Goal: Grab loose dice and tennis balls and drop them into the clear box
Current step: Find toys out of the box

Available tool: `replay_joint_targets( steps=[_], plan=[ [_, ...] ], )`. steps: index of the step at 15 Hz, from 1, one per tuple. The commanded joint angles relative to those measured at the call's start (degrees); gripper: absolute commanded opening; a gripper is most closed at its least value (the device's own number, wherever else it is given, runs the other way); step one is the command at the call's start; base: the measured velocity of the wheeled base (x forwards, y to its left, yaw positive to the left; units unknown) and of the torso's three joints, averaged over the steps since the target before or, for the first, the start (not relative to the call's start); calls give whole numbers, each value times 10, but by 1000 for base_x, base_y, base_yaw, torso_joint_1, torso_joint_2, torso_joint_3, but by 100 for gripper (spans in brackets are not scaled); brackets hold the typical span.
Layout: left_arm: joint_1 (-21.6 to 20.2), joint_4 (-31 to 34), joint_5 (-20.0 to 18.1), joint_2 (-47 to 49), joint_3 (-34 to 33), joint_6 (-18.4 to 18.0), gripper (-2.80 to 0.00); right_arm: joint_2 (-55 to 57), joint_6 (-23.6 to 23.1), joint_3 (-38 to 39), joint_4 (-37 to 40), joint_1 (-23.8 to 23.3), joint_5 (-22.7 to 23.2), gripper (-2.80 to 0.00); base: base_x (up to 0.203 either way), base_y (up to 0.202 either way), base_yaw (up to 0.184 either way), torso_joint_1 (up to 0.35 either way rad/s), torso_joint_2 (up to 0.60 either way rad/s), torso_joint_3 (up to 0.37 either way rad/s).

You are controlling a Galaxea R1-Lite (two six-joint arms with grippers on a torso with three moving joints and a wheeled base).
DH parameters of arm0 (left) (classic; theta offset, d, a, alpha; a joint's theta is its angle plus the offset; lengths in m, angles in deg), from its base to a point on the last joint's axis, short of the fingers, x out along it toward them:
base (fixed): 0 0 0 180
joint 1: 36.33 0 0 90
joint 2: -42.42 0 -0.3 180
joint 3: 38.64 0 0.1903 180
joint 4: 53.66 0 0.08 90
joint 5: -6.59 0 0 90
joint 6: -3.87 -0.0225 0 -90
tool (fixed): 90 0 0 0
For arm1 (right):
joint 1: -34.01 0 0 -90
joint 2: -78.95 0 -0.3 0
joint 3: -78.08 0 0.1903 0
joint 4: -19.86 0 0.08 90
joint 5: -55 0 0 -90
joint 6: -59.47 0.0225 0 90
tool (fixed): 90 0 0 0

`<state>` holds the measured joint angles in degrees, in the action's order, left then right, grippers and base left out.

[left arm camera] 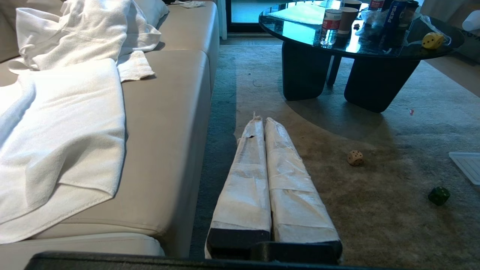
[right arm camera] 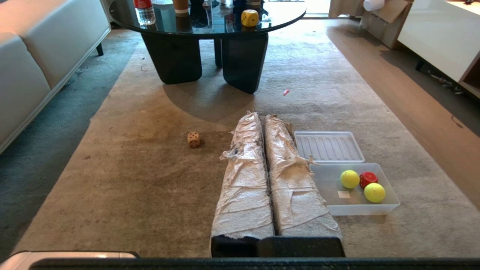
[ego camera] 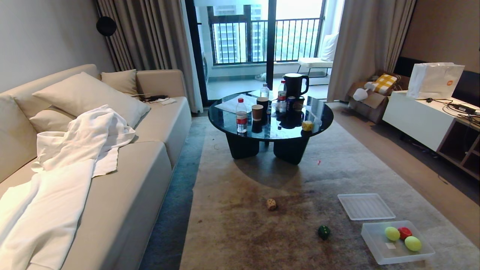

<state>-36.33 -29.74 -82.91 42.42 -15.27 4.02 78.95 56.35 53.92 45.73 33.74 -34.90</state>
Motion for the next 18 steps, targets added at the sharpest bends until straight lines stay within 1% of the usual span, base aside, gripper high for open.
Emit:
replay_joint_targets(
  steps=[1,18],
  plan=[
    [0,0,0,0,-1,-1,-280,0,0,1,-1,0,0,-280,0,0,0,0,0,0],
    [0,0,0,1,-1,0,-280,-1,-1,1,-1,0,1,-280,0,0,0,0,0,0]
  ],
)
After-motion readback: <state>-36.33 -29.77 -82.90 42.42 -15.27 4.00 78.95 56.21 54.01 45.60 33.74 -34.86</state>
